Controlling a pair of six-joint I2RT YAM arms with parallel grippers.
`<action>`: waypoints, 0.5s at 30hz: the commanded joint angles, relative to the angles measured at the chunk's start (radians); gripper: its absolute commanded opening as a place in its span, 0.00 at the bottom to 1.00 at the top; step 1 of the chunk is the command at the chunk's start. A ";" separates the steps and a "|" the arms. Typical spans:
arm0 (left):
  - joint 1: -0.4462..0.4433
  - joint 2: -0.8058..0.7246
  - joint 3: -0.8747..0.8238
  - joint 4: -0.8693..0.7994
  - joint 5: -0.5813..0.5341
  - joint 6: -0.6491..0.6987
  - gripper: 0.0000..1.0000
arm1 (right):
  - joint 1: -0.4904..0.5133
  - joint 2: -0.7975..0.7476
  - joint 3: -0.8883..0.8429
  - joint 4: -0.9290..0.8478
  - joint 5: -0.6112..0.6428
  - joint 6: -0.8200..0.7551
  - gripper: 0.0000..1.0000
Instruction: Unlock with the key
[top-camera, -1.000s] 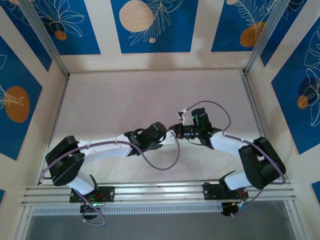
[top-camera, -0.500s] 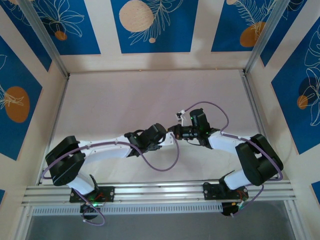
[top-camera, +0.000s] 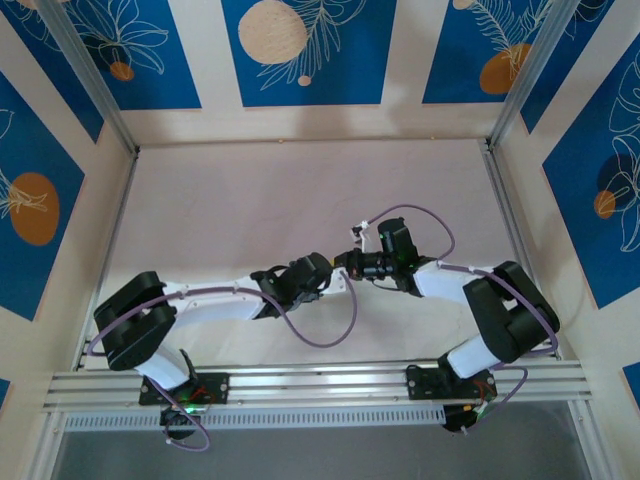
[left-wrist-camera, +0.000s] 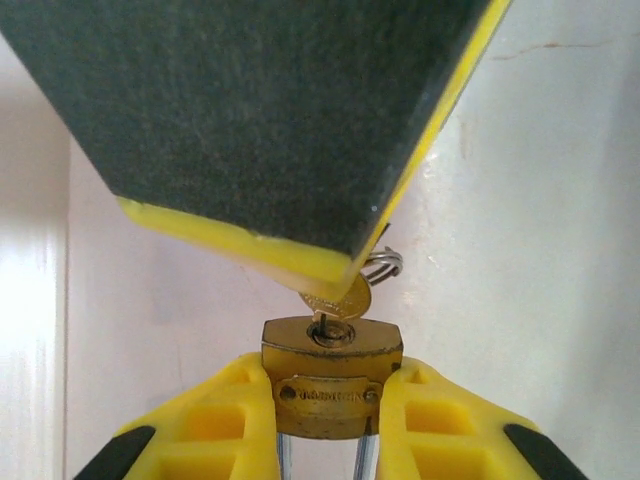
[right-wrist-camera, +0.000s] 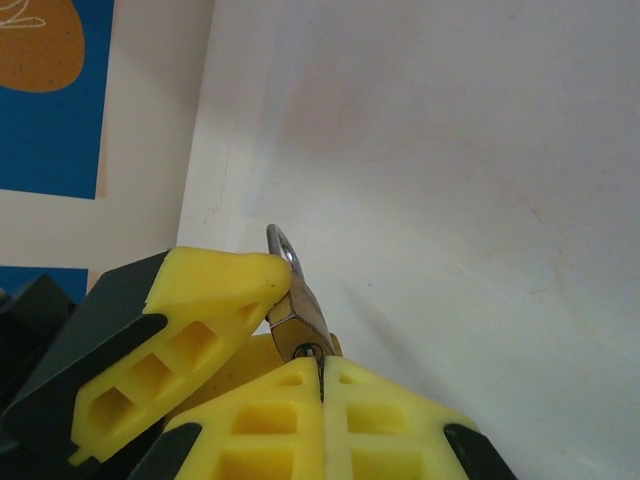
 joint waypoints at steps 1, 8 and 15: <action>-0.097 0.050 0.026 0.356 0.048 0.115 0.07 | 0.097 0.019 0.027 0.165 -0.098 0.171 0.00; -0.109 0.048 -0.016 0.451 0.044 0.145 0.07 | 0.097 0.042 0.027 0.231 -0.133 0.228 0.00; -0.119 0.046 -0.057 0.555 0.035 0.189 0.05 | 0.087 0.052 0.021 0.256 -0.181 0.265 0.00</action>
